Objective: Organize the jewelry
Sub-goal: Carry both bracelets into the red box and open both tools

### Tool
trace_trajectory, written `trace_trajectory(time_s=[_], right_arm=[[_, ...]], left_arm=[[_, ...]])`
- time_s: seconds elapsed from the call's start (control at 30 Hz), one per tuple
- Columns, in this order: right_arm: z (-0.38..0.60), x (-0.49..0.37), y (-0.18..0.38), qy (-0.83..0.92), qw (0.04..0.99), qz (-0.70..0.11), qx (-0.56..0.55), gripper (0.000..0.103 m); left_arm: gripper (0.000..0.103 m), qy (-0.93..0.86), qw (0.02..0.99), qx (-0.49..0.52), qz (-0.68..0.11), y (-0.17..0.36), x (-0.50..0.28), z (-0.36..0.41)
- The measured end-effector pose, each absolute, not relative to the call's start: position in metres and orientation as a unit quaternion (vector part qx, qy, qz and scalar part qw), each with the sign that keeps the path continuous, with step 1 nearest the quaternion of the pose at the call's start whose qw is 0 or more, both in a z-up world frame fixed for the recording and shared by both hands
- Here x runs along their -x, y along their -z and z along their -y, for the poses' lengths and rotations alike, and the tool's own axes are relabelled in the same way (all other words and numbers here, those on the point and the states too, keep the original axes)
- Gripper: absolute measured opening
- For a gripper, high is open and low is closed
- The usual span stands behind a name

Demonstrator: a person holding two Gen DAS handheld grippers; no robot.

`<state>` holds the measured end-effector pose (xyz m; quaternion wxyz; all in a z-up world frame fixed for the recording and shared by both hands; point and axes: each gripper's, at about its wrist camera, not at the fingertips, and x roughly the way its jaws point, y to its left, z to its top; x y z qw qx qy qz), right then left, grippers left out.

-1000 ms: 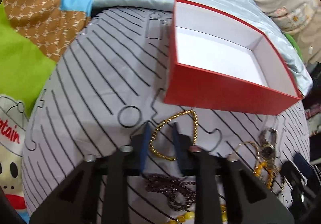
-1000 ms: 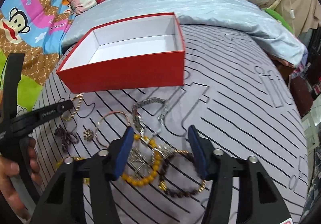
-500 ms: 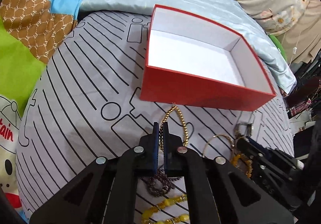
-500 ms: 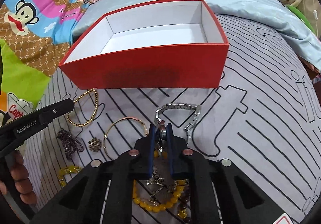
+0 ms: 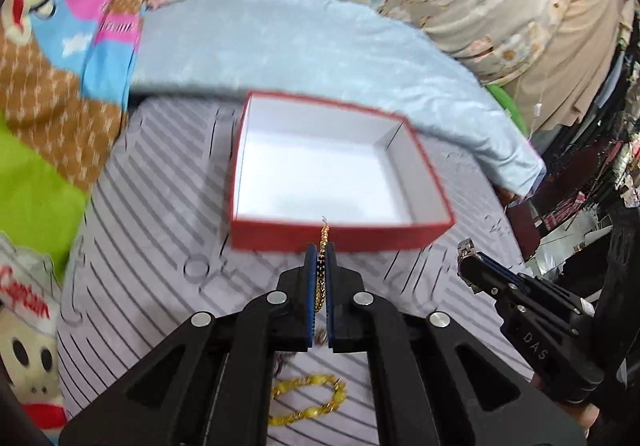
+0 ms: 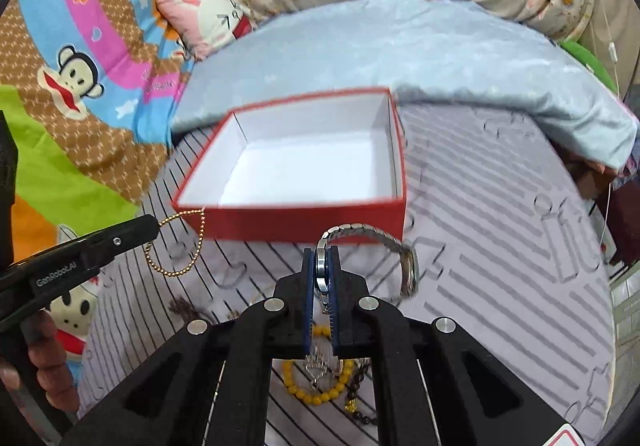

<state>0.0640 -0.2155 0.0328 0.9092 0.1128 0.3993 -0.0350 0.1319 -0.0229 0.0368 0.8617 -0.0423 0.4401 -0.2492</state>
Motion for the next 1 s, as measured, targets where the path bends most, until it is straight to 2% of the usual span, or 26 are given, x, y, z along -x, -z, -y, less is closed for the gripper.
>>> trace_trajectory(time_s=[0.13, 0.3, 0.6, 0.87, 0.93, 0.97, 1.0], right_arm=[[0.228, -0.091, -0.060, 0.022, 0.919, -0.375, -0.115, 0.005], [0.249, -0.149, -0.071, 0.013, 0.923, -0.366, -0.116, 0.006], [0.275, -0.232, -0.018, 0.006, 0.902, -0.408, -0.139, 0.006], [0.271, -0.264, 0.019, 0.015, 0.890, -0.439, -0.120, 0.008], [0.269, -0.266, 0.021, 0.019, 0.891, -0.439, -0.113, 0.012], [0.270, -0.265, 0.019, 0.020, 0.893, -0.436, -0.111, 0.013], [0.269, -0.264, 0.017, 0.020, 0.896, -0.431, -0.106, 0.015]], left_arm=[[0.003, 0.264, 0.872, 0.042, -0.409, -0.065, -0.160, 0.039], [0.003, 0.264, 0.877, 0.043, -0.399, -0.065, -0.216, 0.058], [0.003, 0.252, 0.862, 0.040, -0.438, -0.003, -0.297, 0.086], [0.003, 0.240, 0.852, 0.020, -0.465, 0.033, -0.323, 0.097], [0.010, 0.236, 0.853, 0.023, -0.465, 0.032, -0.326, 0.095], [0.029, 0.230, 0.858, 0.022, -0.460, 0.030, -0.327, 0.094], [0.041, 0.218, 0.864, 0.018, -0.453, 0.027, -0.326, 0.093]])
